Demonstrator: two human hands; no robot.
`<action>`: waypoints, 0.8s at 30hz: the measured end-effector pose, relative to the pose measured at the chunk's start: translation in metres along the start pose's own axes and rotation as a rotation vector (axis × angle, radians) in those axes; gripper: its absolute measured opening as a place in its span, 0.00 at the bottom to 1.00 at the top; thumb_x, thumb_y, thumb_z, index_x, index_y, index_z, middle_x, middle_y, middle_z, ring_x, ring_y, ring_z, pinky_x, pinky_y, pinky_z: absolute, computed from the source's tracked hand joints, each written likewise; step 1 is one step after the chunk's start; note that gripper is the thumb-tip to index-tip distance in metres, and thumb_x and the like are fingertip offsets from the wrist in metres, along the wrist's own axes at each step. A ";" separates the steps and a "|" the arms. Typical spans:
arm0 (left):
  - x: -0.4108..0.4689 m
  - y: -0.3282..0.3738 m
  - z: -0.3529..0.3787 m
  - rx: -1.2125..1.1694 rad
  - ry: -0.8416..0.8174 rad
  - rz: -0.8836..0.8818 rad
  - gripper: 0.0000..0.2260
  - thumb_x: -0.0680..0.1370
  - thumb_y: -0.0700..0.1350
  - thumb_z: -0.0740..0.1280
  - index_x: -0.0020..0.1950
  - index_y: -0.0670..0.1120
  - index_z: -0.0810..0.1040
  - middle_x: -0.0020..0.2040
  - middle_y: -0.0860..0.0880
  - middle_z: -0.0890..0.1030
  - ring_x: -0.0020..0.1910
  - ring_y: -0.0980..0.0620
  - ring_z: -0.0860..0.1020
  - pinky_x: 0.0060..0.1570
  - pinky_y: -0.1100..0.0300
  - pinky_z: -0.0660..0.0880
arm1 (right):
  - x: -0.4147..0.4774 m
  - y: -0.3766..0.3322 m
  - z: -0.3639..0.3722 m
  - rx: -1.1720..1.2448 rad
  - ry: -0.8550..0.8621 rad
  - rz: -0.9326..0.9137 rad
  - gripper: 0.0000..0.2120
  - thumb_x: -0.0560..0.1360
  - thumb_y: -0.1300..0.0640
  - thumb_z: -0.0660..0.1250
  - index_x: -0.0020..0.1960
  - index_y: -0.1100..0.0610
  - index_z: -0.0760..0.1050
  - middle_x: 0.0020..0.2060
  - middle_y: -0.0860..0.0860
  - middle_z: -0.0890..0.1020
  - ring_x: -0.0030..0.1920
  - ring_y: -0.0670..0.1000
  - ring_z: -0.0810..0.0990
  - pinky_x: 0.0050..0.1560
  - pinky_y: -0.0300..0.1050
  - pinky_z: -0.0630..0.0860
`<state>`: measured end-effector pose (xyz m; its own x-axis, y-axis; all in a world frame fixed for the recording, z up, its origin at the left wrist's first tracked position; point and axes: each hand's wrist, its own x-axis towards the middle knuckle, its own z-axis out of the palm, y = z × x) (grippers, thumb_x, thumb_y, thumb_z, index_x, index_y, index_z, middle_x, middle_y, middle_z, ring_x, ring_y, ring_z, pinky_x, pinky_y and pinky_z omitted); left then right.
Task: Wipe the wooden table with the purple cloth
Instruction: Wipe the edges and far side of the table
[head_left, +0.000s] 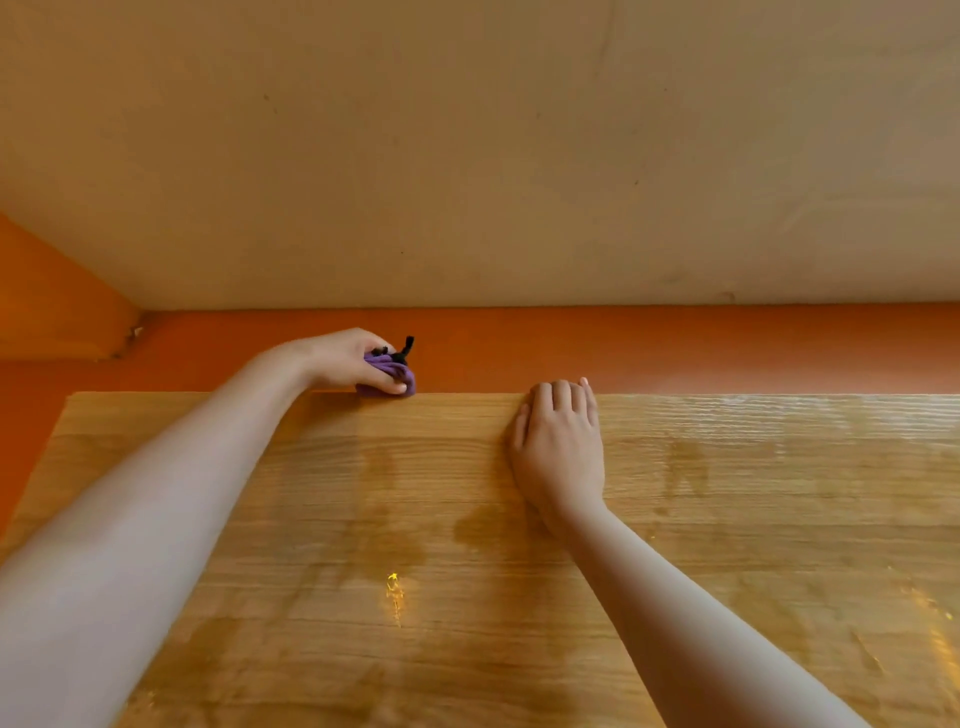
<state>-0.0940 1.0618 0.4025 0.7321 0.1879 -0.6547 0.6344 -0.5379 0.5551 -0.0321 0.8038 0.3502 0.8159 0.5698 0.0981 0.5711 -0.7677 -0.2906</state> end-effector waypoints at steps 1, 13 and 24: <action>-0.004 -0.003 -0.003 -0.018 0.006 -0.018 0.08 0.73 0.47 0.73 0.51 0.49 0.82 0.49 0.51 0.83 0.49 0.52 0.79 0.51 0.57 0.72 | 0.000 0.000 0.000 -0.008 0.001 0.001 0.14 0.78 0.55 0.51 0.50 0.61 0.73 0.48 0.56 0.78 0.54 0.58 0.74 0.71 0.54 0.60; 0.037 0.069 0.051 -0.081 -0.033 0.129 0.10 0.74 0.45 0.73 0.54 0.44 0.81 0.51 0.45 0.83 0.45 0.53 0.78 0.46 0.60 0.72 | 0.003 0.001 0.003 -0.033 0.017 0.007 0.12 0.76 0.56 0.53 0.47 0.61 0.72 0.45 0.57 0.77 0.51 0.60 0.74 0.70 0.55 0.62; -0.020 -0.070 -0.034 -0.046 0.016 -0.014 0.09 0.72 0.50 0.74 0.51 0.51 0.83 0.52 0.51 0.84 0.56 0.50 0.80 0.65 0.49 0.71 | 0.000 -0.003 0.002 -0.059 -0.002 0.004 0.16 0.77 0.54 0.49 0.50 0.62 0.72 0.49 0.58 0.78 0.55 0.59 0.75 0.72 0.54 0.59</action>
<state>-0.1447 1.1236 0.3942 0.7268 0.2082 -0.6546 0.6551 -0.4965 0.5695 -0.0345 0.8069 0.3488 0.8183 0.5669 0.0951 0.5718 -0.7862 -0.2343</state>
